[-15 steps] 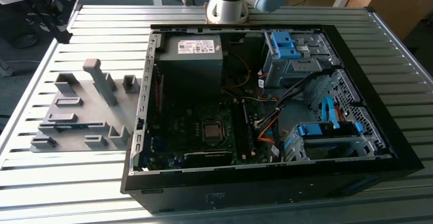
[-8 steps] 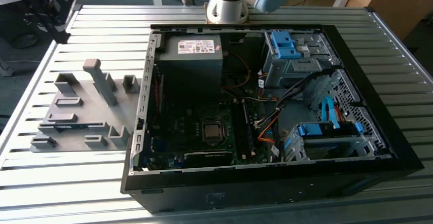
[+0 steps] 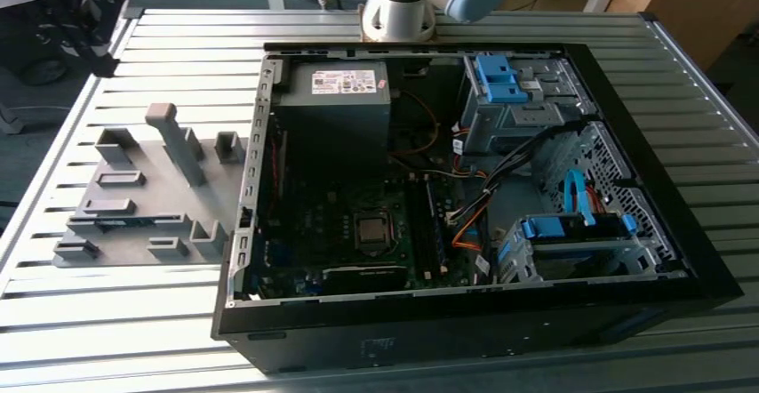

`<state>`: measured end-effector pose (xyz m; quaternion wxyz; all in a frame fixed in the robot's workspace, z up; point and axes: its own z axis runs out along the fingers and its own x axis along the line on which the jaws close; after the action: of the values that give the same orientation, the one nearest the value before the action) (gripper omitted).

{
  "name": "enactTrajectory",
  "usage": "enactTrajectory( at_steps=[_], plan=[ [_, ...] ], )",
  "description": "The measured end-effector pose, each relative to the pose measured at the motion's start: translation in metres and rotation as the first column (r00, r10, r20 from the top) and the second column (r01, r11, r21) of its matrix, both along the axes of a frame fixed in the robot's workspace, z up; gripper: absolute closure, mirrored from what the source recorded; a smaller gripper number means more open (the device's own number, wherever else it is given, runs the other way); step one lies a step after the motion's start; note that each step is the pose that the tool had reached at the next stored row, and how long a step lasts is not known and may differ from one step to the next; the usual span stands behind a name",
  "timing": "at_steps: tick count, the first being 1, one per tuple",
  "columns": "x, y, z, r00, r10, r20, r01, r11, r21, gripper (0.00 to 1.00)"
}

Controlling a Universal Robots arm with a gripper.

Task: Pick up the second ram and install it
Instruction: 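Reach for the second ram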

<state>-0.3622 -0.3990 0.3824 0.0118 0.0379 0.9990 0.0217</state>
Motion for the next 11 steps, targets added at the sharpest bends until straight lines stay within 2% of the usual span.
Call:
enactTrajectory(
  at_steps=[11],
  plan=[
    [-0.0044,0.0000,-0.0008,1.0000,0.000,-0.0001,0.000,1.0000,0.0000,0.89]
  ],
)
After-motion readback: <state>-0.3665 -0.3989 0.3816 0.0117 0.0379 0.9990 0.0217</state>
